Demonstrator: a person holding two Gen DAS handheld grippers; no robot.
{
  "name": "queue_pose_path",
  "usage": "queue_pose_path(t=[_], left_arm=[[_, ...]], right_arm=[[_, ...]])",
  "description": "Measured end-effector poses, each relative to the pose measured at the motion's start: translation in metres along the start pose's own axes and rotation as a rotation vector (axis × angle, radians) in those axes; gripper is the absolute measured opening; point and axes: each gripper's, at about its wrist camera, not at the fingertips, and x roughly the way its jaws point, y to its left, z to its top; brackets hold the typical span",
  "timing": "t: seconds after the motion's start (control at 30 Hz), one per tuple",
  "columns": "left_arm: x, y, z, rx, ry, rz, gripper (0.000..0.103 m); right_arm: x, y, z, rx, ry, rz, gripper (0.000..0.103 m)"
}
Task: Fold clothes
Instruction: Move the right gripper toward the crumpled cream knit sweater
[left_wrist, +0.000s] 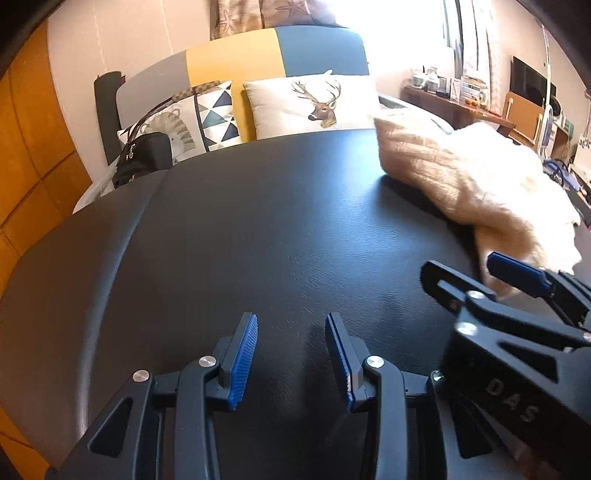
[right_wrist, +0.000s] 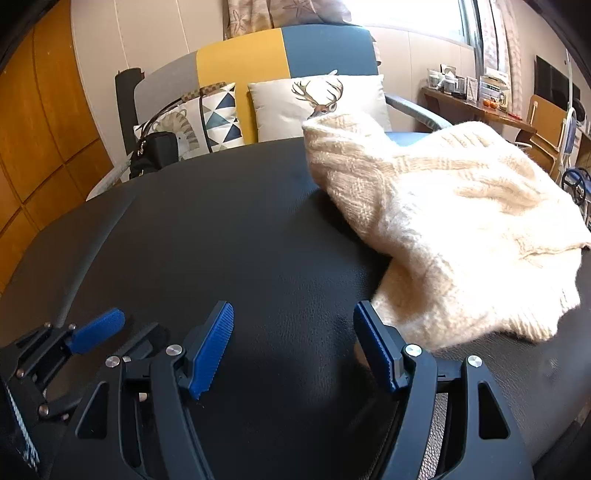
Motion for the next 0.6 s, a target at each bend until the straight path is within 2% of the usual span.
queue_pose_path(t=[0.13, 0.23, 0.4, 0.6], left_arm=[[0.002, -0.01, 0.003, 0.003, -0.014, 0.033, 0.039], [-0.009, -0.017, 0.002, -0.052, -0.033, -0.009, 0.039], [-0.014, 0.002, -0.005, -0.135, 0.029, -0.093, 0.039], [-0.018, 0.013, -0.011, -0.162, 0.037, -0.093, 0.039]], right_arm=[[-0.002, -0.001, 0.0, -0.005, -0.002, 0.0, 0.071], [-0.004, -0.002, 0.0, -0.009, -0.003, -0.001, 0.071], [-0.007, -0.003, 0.0, -0.015, -0.005, -0.001, 0.071], [-0.018, -0.003, -0.004, -0.019, 0.005, -0.016, 0.071]])
